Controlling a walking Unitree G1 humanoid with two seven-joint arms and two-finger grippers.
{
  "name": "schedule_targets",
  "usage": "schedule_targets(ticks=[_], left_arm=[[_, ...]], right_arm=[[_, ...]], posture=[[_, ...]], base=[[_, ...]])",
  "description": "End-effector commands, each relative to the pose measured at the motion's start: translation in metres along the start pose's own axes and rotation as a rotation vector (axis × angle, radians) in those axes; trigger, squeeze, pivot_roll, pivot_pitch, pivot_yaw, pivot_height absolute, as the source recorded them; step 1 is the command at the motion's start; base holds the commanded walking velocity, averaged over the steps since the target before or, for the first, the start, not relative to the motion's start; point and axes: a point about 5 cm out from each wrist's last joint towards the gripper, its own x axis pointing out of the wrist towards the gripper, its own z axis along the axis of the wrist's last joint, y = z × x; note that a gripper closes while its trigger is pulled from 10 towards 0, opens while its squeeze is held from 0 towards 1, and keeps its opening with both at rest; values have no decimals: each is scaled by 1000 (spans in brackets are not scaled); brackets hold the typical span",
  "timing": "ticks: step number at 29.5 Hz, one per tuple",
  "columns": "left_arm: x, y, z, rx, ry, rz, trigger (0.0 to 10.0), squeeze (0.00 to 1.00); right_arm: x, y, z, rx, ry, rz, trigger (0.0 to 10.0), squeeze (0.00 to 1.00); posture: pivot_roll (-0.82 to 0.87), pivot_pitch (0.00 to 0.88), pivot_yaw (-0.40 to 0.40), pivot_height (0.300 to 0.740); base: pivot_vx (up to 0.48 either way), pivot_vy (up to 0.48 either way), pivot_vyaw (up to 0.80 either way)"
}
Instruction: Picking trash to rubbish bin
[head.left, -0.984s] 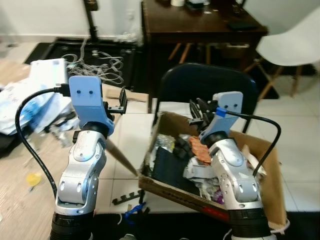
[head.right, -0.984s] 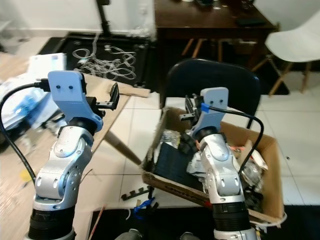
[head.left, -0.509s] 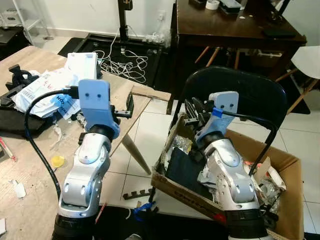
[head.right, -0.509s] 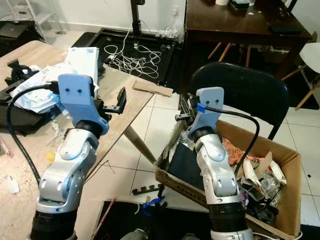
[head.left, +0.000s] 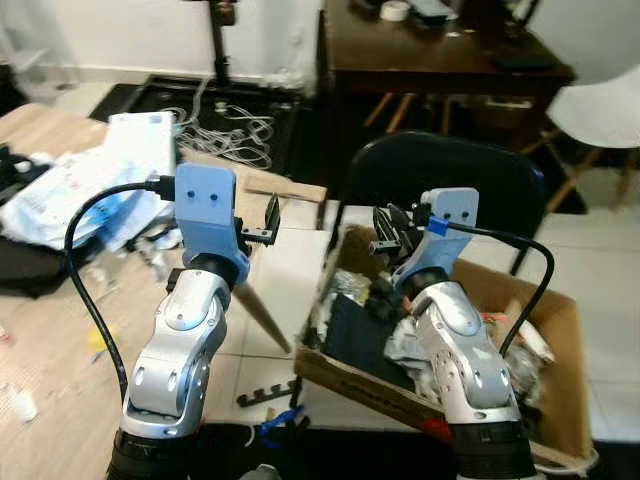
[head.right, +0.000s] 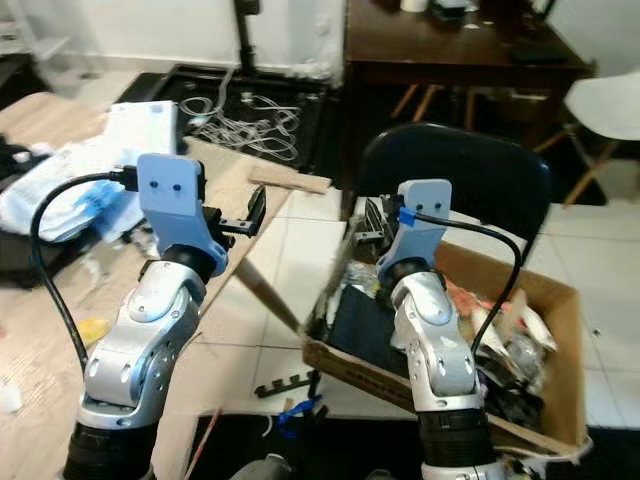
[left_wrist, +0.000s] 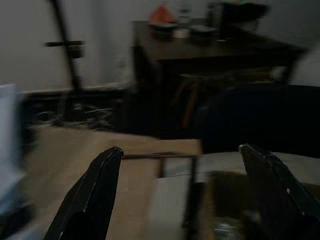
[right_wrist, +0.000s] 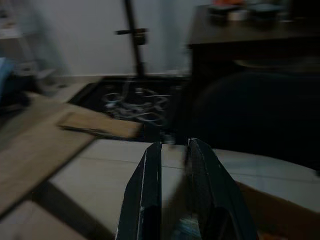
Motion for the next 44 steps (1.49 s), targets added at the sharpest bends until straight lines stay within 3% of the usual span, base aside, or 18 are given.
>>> schedule_targets(ticks=[1,21,44], left_arm=[[-1,-3,-7,-9,39,-20,10000,0],[-3,-4,-6,-40,45,-31,10000,0],[-4,-6,-8,-40,57,-45,10000,0]], right_arm=[[-4,-5,-2,11,8,-24,10000,0],[-3,-2,-5,46,28,-10,10000,0],[-5,-1,-7,58,32,-4,10000,0]], posture=[[108,158,11,740],[117,172,3,740],[117,172,3,740]], base=[[0,0,0],[0,0,0],[-325,0,0]])
